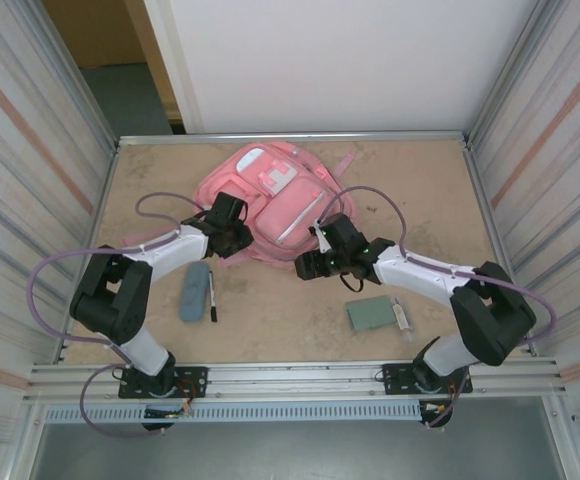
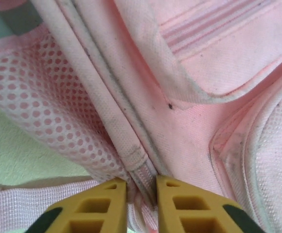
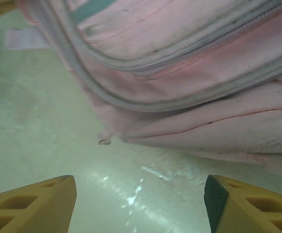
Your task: Pack the student bag
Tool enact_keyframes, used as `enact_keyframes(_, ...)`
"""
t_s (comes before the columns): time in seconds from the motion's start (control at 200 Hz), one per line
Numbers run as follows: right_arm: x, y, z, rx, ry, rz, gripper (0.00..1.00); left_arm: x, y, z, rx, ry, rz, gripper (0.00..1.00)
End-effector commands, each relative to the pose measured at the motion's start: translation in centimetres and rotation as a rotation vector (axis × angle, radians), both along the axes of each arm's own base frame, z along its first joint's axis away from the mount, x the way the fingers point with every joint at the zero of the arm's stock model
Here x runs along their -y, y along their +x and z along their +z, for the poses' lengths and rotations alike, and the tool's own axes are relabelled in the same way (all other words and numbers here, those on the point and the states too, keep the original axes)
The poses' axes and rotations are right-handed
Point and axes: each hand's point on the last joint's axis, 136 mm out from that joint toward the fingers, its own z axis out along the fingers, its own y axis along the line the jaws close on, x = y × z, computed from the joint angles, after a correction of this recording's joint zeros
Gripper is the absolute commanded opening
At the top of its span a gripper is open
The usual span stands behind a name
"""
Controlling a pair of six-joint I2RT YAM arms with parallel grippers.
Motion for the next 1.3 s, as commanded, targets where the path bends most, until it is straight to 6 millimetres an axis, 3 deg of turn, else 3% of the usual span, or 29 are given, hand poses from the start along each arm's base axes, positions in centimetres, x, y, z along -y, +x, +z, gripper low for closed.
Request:
enact_keyframes(0.0,1.5,3.1,-0.8,0.05,-0.057,-0.073,0.69,0.0,-0.6,0.0,0.019,0.017,-0.002,0.05)
enact_keyframes(0.03,1.9,3.8,-1.0,0.048,-0.056,-0.086,0.69,0.0,-1.0,0.3,0.029,0.017,-0.004,0.0)
enact_keyframes(0.125,3.4,6.1,-1.1,0.076,-0.078,-0.134,0.68,0.4,-2.0,0.9,0.03,-0.018,-0.011,0.0)
enact_keyframes(0.281,5.6,9.6,-0.3,0.102,-0.051,-0.191,0.68,2.7,-4.3,2.9,0.061,-0.072,-0.055,0.0)
enact_keyframes(0.406,6.8,10.5,1.0,0.103,0.004,-0.222,0.67,4.0,-5.3,4.6,0.08,-0.113,-0.077,0.03)
enact_keyframes(0.436,6.9,10.3,1.4,0.112,0.009,-0.216,0.67,3.9,-5.5,4.9,0.078,-0.116,-0.081,0.12)
enact_keyframes(0.481,6.9,9.8,2.0,0.121,0.016,-0.21,0.67,3.4,-5.7,5.3,0.084,-0.093,-0.078,0.36)
enact_keyframes(0.521,6.8,9.2,2.5,0.127,0.021,-0.2,0.68,2.4,-5.6,5.5,0.093,-0.057,-0.061,0.51)
enact_keyframes(0.576,6.9,8.3,2.8,0.137,0.009,-0.199,0.68,0.5,-5.5,5.3,0.083,-0.001,-0.011,0.67)
enact_keyframes(0.621,7.0,7.4,2.9,0.145,-0.004,-0.193,0.68,-0.7,-5.0,5.1,0.068,0.007,0.016,0.73)
enact_keyframes(0.727,6.1,5.2,3.0,0.138,-0.005,-0.148,0.69,-1.6,-3.1,4.8,0.056,-0.014,0.009,0.77)
enact_keyframes(0.917,4.0,1.9,3.2,0.152,-0.048,-0.063,0.69,-2.1,0.7,5.5,0.103,0.03,0.016,0.77)
enact_keyframes(1.017,2.2,0.6,3.3,0.131,-0.003,-0.032,0.69,-2.4,2.0,4.6,0.107,0.058,0.047,0.77)
enact_keyframes(1.183,-2.5,-1.7,3.2,0.13,0.07,0.043,0.67,-4.1,1.5,0.9,0.037,0.097,0.188,0.73)
enact_keyframes(1.298,-5.2,-2.3,2.3,0.146,0.047,0.101,0.64,-4.8,0.4,-1.2,0.011,0.087,0.262,0.7)
